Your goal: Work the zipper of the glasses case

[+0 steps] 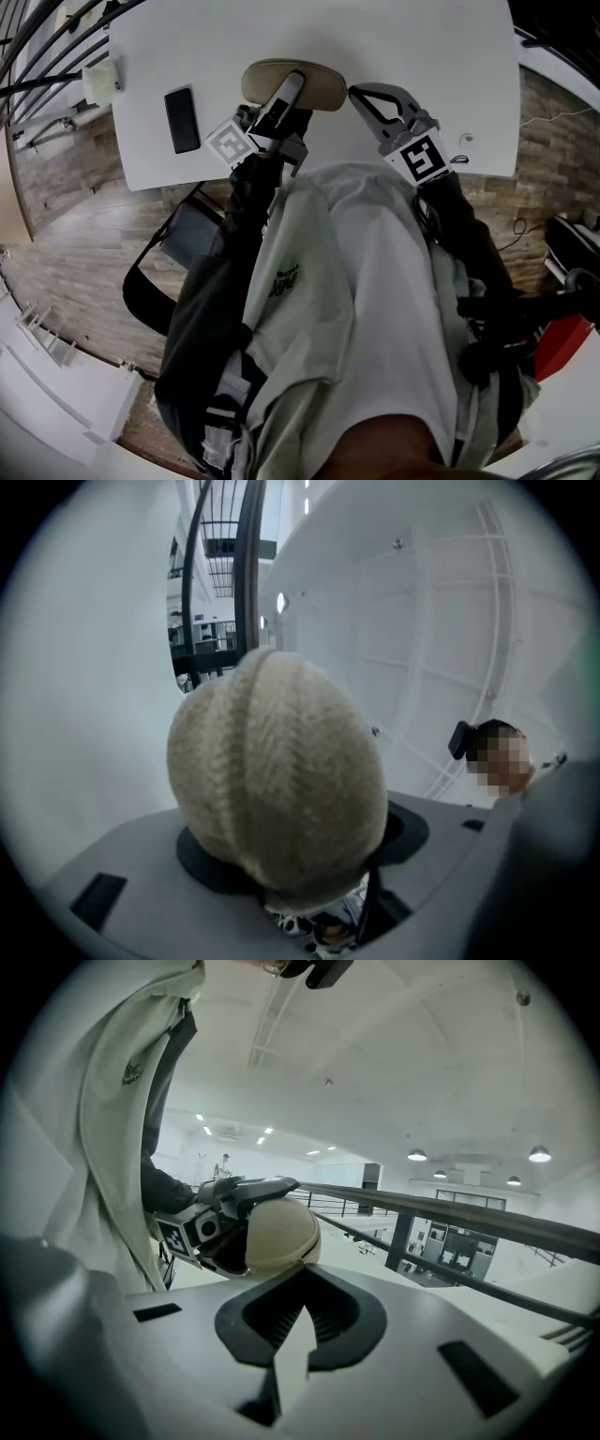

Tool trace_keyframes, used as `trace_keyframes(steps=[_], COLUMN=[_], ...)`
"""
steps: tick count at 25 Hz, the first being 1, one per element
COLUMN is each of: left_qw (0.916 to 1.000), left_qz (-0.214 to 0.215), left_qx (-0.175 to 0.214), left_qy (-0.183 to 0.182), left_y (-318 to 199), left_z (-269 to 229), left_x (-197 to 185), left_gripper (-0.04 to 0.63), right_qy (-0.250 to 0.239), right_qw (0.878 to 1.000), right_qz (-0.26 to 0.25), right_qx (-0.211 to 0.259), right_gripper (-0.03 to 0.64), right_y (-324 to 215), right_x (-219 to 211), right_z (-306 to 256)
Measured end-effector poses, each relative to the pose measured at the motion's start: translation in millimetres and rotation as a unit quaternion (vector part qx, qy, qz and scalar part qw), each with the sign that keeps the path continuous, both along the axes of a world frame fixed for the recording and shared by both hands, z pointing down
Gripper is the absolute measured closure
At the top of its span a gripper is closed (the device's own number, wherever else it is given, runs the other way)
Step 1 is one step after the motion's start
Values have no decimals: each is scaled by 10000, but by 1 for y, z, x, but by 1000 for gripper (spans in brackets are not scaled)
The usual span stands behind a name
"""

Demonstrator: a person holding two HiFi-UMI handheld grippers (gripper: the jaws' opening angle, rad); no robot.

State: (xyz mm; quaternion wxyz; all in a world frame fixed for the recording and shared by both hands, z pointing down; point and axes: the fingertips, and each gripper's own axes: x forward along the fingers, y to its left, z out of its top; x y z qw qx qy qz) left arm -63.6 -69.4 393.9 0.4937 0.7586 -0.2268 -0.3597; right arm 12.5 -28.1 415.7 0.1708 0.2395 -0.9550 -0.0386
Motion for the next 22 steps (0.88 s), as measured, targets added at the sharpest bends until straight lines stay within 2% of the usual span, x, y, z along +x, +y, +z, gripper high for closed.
trace_keyframes(steps=[5, 8, 14, 19, 22], left_qw=[9934, 9894, 9812, 9810, 9819], left_qz=[796, 1060, 1681, 1835, 1820], left_qx=[331, 302, 267, 177, 102], left_qy=[-754, -948, -912, -610, -513], left_y=[10, 10, 20, 25, 32], left_z=[-3, -3, 1, -6, -2], left_x=[16, 18, 16, 14, 19], left_gripper=[293, 293, 293, 291, 291], right_qy=[293, 583, 984, 692, 403], right_qw=[9985, 9955, 9892, 9874, 9914], right_qz=[-467, -724, -1057, -1413, -1245], right_qx=[60, 175, 249, 143, -101], right_gripper=[623, 623, 623, 621, 622], right_y=[-5, -3, 8, 19, 23], right_x=[1, -2, -8, -13, -7], right_z=[-3, -1, 1, -10, -9])
